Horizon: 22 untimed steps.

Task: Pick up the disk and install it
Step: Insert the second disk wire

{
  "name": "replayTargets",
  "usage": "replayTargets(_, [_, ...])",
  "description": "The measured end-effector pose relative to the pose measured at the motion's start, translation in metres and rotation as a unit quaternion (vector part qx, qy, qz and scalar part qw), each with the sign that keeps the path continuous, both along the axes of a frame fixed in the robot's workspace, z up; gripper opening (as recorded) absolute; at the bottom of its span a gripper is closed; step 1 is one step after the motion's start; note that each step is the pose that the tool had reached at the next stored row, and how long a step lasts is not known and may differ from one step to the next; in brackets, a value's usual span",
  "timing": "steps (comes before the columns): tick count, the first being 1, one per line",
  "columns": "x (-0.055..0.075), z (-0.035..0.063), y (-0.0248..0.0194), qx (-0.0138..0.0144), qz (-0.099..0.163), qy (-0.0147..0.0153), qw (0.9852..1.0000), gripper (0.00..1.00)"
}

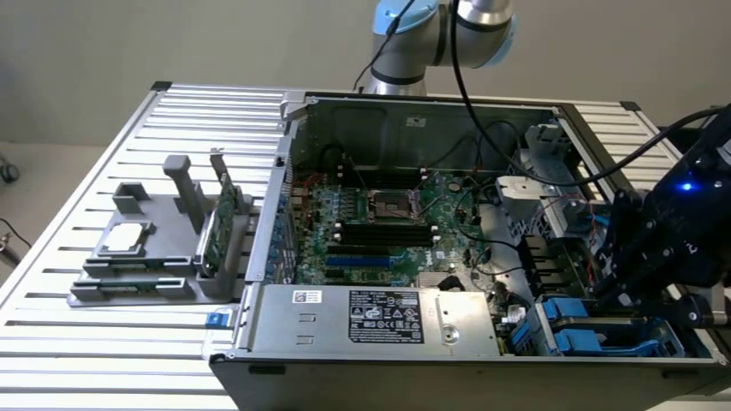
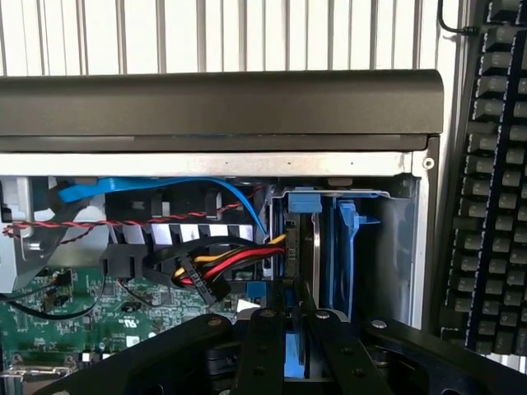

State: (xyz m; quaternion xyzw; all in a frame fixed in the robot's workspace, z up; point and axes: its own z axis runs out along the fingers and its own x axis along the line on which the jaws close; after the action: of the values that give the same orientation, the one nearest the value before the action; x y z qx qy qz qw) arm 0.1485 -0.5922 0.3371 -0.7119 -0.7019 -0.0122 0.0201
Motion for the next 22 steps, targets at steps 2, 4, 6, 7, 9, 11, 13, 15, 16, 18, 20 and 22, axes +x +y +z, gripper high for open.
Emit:
replayTargets(2, [0.000, -0.0008, -0.0001, 0.0009, 0.000, 0.0000, 1.0000, 0.16])
replayTargets(4, [0.000, -0.0016, -0.0002, 0.0019, 0.000, 0.0000, 1.0000, 0.16])
replayTargets(6, [0.000, -0.0021, -0.0002, 0.0026, 0.000, 0.0000, 1.0000, 0.16])
replayTargets(7, [0.000, -0.0022, -0.0002, 0.0028, 0.000, 0.0000, 1.0000, 0.16])
replayTargets(9, [0.000, -0.0019, -0.0005, 0.0038, 0.000, 0.0003, 1.0000, 0.18])
replayTargets(11, [0.000, 0.0024, -0.0006, 0.0046, 0.000, 0.0011, 1.0000, 0.24])
replayTargets(13, [0.000, 0.0068, -0.0007, 0.0053, 0.000, 0.0020, 1.0000, 0.31])
replayTargets(15, [-0.001, 0.0087, -0.0009, 0.0060, 0.000, 0.0039, 1.0000, 0.31])
replayTargets(16, [-0.003, 0.0091, -0.0009, 0.0062, 0.000, 0.0051, 1.0000, 0.31])
replayTargets(18, [-0.006, 0.0095, -0.0010, 0.0065, 0.000, 0.0079, 0.9999, 0.31])
replayTargets(20, [-0.011, 0.0098, -0.0010, 0.0066, 0.000, 0.0106, 0.9999, 0.31])
replayTargets(22, [-0.016, 0.0100, -0.0010, 0.0066, 0.000, 0.0131, 0.9999, 0.31])
